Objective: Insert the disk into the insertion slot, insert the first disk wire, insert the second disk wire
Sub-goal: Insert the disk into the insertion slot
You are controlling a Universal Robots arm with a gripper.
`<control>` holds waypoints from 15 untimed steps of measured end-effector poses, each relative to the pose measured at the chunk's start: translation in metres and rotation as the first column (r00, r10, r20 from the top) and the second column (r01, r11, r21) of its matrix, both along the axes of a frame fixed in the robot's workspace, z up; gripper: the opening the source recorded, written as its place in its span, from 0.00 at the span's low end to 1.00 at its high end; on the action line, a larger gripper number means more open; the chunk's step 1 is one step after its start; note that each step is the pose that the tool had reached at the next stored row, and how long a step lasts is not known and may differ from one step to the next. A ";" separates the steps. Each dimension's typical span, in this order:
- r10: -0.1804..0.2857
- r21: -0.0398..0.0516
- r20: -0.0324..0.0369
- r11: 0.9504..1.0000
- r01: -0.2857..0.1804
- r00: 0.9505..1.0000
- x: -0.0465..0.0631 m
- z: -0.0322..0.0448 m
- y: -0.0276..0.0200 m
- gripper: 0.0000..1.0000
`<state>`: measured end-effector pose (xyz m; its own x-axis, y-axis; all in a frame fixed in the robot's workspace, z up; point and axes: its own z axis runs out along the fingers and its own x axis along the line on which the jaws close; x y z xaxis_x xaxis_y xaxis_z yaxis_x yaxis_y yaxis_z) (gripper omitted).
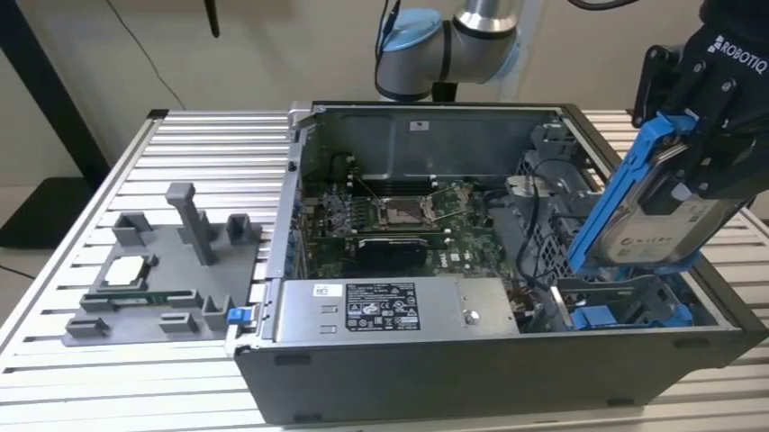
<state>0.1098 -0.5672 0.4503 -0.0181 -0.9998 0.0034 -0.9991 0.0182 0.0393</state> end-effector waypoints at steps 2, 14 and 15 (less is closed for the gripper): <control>0.000 0.000 0.000 1.000 0.000 1.000 0.000 -0.0010 0.0000 0.00; 0.000 0.000 0.000 1.000 0.000 1.000 0.000 -0.0047 0.0000 0.00; 0.000 0.000 0.000 1.000 0.000 1.000 0.000 -0.0050 0.0000 0.00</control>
